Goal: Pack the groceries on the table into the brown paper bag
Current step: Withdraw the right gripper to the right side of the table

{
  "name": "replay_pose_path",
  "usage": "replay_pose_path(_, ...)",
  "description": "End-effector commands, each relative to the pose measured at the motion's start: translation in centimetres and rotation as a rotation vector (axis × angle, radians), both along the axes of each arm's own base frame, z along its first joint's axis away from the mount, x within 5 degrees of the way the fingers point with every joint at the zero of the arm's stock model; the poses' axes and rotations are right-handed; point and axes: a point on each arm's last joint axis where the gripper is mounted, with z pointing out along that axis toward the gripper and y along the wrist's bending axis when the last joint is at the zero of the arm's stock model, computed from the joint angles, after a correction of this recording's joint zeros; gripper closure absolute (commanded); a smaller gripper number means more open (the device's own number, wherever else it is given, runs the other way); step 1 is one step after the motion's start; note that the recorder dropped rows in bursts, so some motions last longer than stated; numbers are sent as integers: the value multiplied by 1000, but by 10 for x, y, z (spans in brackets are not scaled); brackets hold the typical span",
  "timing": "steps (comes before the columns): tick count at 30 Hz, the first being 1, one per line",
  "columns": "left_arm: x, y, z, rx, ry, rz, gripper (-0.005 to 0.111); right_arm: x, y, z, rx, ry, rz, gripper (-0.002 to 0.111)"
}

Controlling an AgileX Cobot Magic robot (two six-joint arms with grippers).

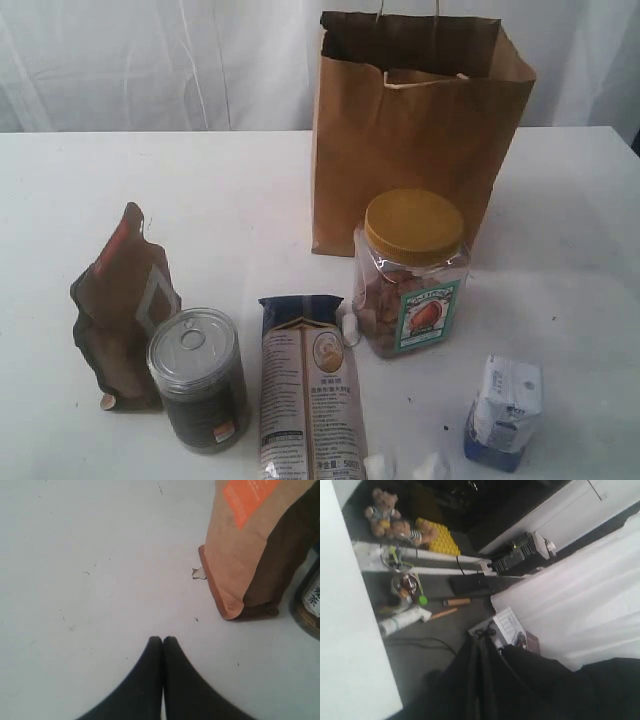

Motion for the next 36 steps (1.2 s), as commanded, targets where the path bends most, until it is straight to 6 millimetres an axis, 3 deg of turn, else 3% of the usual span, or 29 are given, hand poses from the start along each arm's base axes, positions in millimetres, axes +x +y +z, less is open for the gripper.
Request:
replay_pose_path(1,1,-1,2,-29,-39,-3,107,-23,-3,-35,-52,146,9,108)
replay_pose_path(4,6,-6,18,-223,-184,10,107,-34,-5,-57,-1,142,-14,108)
replay_pose_path(7,8,-6,34,-411,-322,39,107,-36,-4,-62,142,-14,-67,108)
replay_pose_path(10,8,-4,42,-459,-403,48,107,-34,2,-55,417,-300,-110,108)
replay_pose_path(13,8,-3,46,-466,-447,50,107,-32,15,-44,829,-606,-113,108)
replay_pose_path(15,8,-1,55,-483,-544,56,107,-27,27,-30,1040,-755,14,108)
replay_pose_path(17,5,3,67,-512,-678,64,107,-24,40,-12,1073,-798,257,108)
replay_pose_path(20,-1,8,83,-554,-874,77,107,-25,61,6,856,-670,673,108)
replay_pose_path(21,-3,10,87,-565,-926,80,107,-27,66,8,823,-606,739,108)
replay_pose_path(24,-5,11,95,-549,-946,86,107,-34,73,6,840,-385,775,108)
replay_pose_path(28,10,7,141,-285,-897,102,107,-35,74,6,774,-302,804,108)
replay_pose_path(30,35,-2,153,-121,-770,69,107,-34,74,10,761,-341,813,108)
replay_pose_path(32,66,-15,140,12,-507,-16,107,-33,66,8,642,-301,834,108)
replay_pose_path(34,79,-22,118,19,-236,-60,107,-33,55,2,564,-242,815,108)
replay_pose_path(36,79,-26,106,-7,-92,-78,107,-34,40,-5,454,-125,792,108)
